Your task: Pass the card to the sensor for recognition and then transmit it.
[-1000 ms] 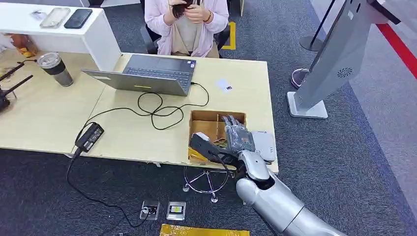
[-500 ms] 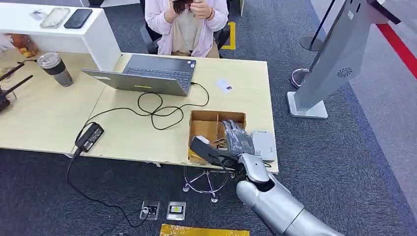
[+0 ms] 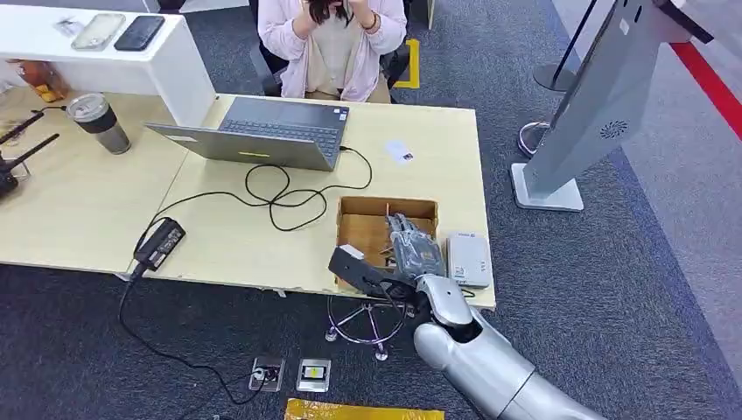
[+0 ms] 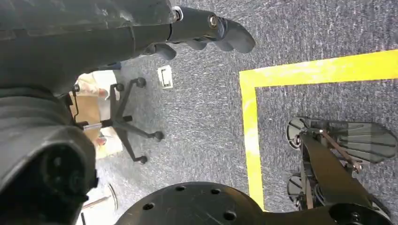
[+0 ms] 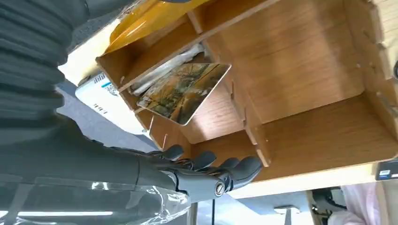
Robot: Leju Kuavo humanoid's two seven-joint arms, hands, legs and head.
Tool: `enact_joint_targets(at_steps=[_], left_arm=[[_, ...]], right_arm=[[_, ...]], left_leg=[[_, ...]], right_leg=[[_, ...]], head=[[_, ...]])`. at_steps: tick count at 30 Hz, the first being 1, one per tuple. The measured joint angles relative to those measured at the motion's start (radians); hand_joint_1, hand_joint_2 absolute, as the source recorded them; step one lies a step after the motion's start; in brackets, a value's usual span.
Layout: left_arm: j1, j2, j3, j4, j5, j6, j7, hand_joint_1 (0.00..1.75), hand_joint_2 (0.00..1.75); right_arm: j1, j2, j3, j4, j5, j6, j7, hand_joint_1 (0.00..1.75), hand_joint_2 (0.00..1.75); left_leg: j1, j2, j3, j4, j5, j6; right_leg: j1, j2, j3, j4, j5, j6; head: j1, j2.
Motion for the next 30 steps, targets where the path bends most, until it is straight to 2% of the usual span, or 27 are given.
enact_joint_targets(at_steps=[21,22,30], left_arm=[[0.000,0.000,0.000,0.000,-0.003,0.000,0.000,0.00,0.00],[0.000,0.000,0.000,0.000,-0.003,0.000,0.000,0.00,0.00],[0.000,0.000,0.000,0.000,-0.006,-0.001,-0.006,0.00,0.00]], right_arm=[[0.002,-0.002,0.012,0.018,-0.007,0.004,0.018,0.00,1.75],[0.002,-0.002,0.012,0.018,-0.012,0.005,0.015,1.75,1.75],[0.004,-0.001,0.012,0.025,-0.024,0.003,-0.006,1.75,1.75]], left_leg=[[0.000,0.000,0.000,0.000,0.000,0.000],[0.000,0.000,0.000,0.000,0.000,0.000],[0.000,0.000,0.000,0.000,0.000,0.000]], right_leg=[[0.000,0.000,0.000,0.000,0.000,0.000],[0.000,0.000,0.000,0.000,0.000,0.000],[0.000,0.000,0.000,0.000,0.000,0.000]], head=[[0.000,0.000],[0.000,0.000],[0.000,0.000]])
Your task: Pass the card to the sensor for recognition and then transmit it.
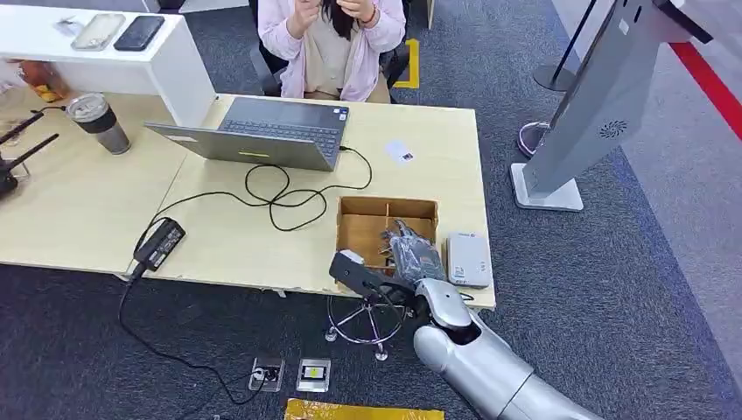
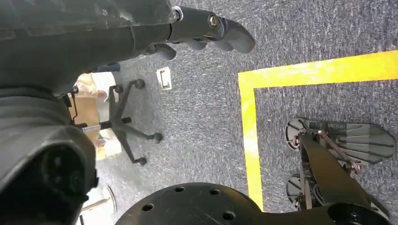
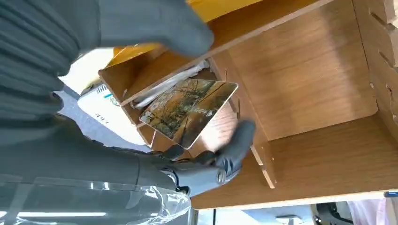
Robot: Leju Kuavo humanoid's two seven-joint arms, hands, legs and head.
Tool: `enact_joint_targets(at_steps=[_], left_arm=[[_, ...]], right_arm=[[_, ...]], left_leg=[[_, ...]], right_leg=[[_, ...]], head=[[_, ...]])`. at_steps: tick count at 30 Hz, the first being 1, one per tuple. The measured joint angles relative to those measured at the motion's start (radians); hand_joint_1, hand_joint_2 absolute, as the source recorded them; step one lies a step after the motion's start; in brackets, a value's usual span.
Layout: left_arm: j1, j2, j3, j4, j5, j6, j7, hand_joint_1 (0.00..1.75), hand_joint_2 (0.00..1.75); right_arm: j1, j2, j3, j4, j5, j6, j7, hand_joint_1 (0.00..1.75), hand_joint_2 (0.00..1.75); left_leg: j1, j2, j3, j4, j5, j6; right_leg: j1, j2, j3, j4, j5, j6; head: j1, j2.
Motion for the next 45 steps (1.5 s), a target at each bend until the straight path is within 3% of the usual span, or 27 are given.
enact_joint_targets(at_steps=[11,27,34,40,45], left_arm=[[0.000,0.000,-0.004,0.000,-0.043,-0.033,-0.002,0.00,0.00],[0.000,0.000,-0.004,0.000,-0.035,-0.021,0.017,0.00,0.00],[0.000,0.000,-0.004,0.000,-0.035,-0.027,0.016,0.00,0.00],[0.000,0.000,-0.004,0.000,-0.041,-0.034,0.012,0.00,0.00],[0.000,0.000,-0.004,0.000,-0.043,-0.034,0.009,0.00,0.00]], right_arm=[[0.002,0.000,0.000,0.000,0.011,0.002,0.009,1.75,1.75],[0.001,0.006,0.001,0.000,0.019,0.021,0.011,1.75,1.75],[-0.007,0.009,0.002,-0.005,0.026,-0.022,0.020,1.75,1.75],[-0.062,0.007,0.002,-0.063,0.067,-0.042,0.049,1.75,1.75],[-0.113,-0.002,0.001,-0.145,0.106,-0.014,0.072,1.75,1.75]], left_leg=[[0.000,0.000,0.000,0.000,0.000,0.000],[0.000,0.000,0.000,0.000,0.000,0.000],[0.000,0.000,0.000,0.000,0.000,0.000],[0.000,0.000,0.000,0.000,0.000,0.000],[0.000,0.000,0.000,0.000,0.000,0.000]], right_leg=[[0.000,0.000,0.000,0.000,0.000,0.000],[0.000,0.000,0.000,0.000,0.000,0.000],[0.000,0.000,0.000,0.000,0.000,0.000],[0.000,0.000,0.000,0.000,0.000,0.000],[0.000,0.000,0.000,0.000,0.000,0.000]], head=[[0.000,0.000],[0.000,0.000],[0.000,0.000],[0.000,0.000],[0.000,0.000]])
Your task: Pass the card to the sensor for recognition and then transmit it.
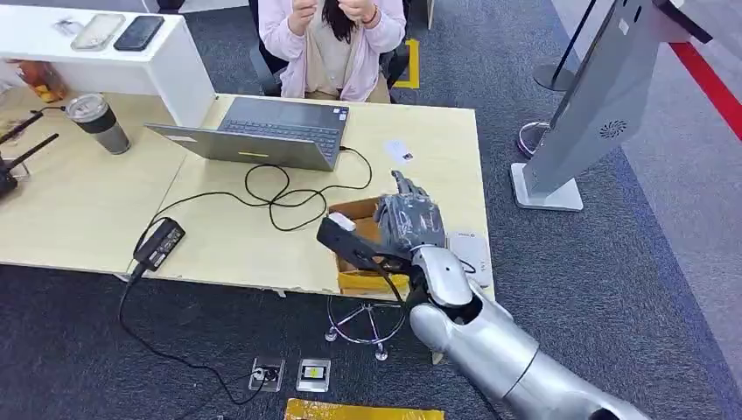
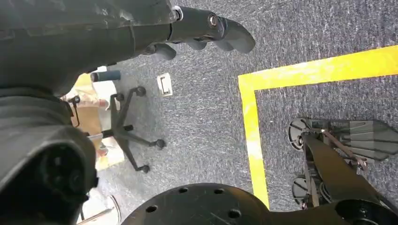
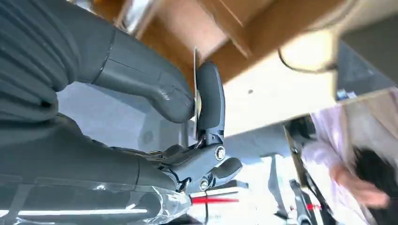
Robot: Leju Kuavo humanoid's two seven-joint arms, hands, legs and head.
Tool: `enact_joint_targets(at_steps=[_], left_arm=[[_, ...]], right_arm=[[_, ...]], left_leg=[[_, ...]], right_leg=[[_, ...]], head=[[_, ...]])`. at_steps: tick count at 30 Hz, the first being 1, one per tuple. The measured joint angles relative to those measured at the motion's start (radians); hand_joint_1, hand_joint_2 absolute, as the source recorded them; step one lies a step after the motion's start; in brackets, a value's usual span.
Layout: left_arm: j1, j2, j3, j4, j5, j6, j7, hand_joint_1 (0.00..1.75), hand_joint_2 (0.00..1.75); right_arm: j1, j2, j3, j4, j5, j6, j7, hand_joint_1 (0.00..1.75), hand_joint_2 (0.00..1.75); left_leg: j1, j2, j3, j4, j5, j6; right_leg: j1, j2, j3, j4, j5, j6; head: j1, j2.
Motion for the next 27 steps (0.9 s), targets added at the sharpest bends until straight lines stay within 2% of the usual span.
enact_joint_targets(at_steps=[11,20,27], left_arm=[[0.000,0.000,0.000,0.000,-0.003,0.000,-0.007,0.00,0.00],[0.000,0.000,-0.001,0.000,-0.009,-0.005,-0.018,0.00,0.00],[0.000,0.000,-0.001,0.000,-0.009,-0.008,-0.018,0.00,0.00]], right_arm=[[-0.054,-0.006,0.000,-0.087,-0.002,0.024,-0.006,1.75,1.75],[-0.098,0.003,0.000,-0.034,-0.026,0.004,-0.023,1.75,1.75],[-0.113,0.000,-0.001,-0.002,-0.033,0.013,0.003,1.75,1.75]], left_leg=[[0.000,0.000,0.000,0.000,0.000,0.000],[0.000,0.000,0.000,0.000,0.000,0.000],[0.000,0.000,0.000,0.000,0.000,0.000]], right_leg=[[0.000,0.000,0.000,0.000,0.000,0.000],[0.000,0.000,0.000,0.000,0.000,0.000],[0.000,0.000,0.000,0.000,0.000,0.000]], head=[[0.000,0.000],[0.000,0.000],[0.000,0.000]])
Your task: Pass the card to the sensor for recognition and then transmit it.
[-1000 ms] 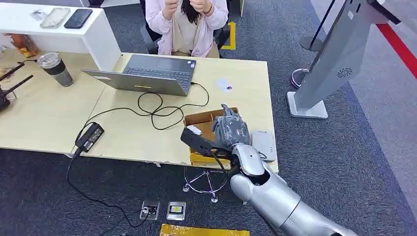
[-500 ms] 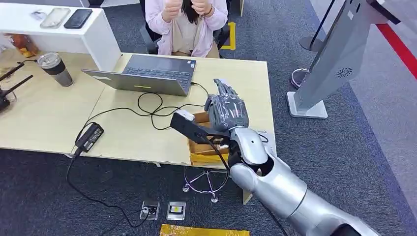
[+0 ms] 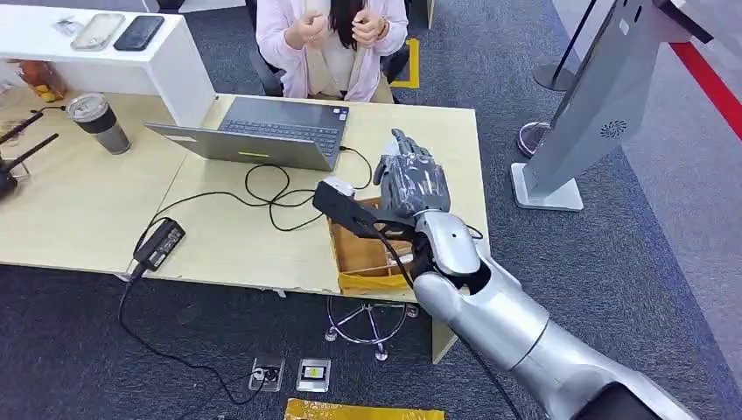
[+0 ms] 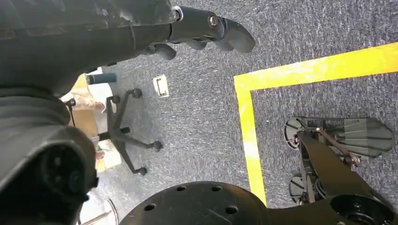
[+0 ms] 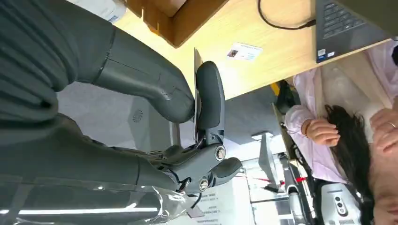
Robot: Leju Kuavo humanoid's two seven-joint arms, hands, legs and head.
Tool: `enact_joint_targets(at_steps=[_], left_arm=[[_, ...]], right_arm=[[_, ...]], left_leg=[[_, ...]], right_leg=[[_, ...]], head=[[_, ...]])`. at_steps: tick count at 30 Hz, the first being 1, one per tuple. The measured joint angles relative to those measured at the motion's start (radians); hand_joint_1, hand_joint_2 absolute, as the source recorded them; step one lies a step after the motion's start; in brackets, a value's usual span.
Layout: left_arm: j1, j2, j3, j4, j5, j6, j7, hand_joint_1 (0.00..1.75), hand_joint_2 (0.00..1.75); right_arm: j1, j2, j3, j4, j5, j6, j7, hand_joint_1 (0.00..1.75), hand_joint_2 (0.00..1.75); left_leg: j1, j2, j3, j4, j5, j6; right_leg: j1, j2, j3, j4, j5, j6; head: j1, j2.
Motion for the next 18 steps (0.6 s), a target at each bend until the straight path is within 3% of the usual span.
enact_joint_targets(at_steps=[18], left_arm=[[-0.001,-0.002,-0.025,0.000,-0.033,-0.011,0.005,0.00,0.00]], right_arm=[[0.001,-0.015,0.000,0.026,0.017,-0.001,0.026,1.75,1.75]], left_leg=[[0.000,0.000,0.000,0.000,0.000,0.000]], right_leg=[[0.000,0.000,0.000,0.000,0.000,0.000]], head=[[0.000,0.000]])
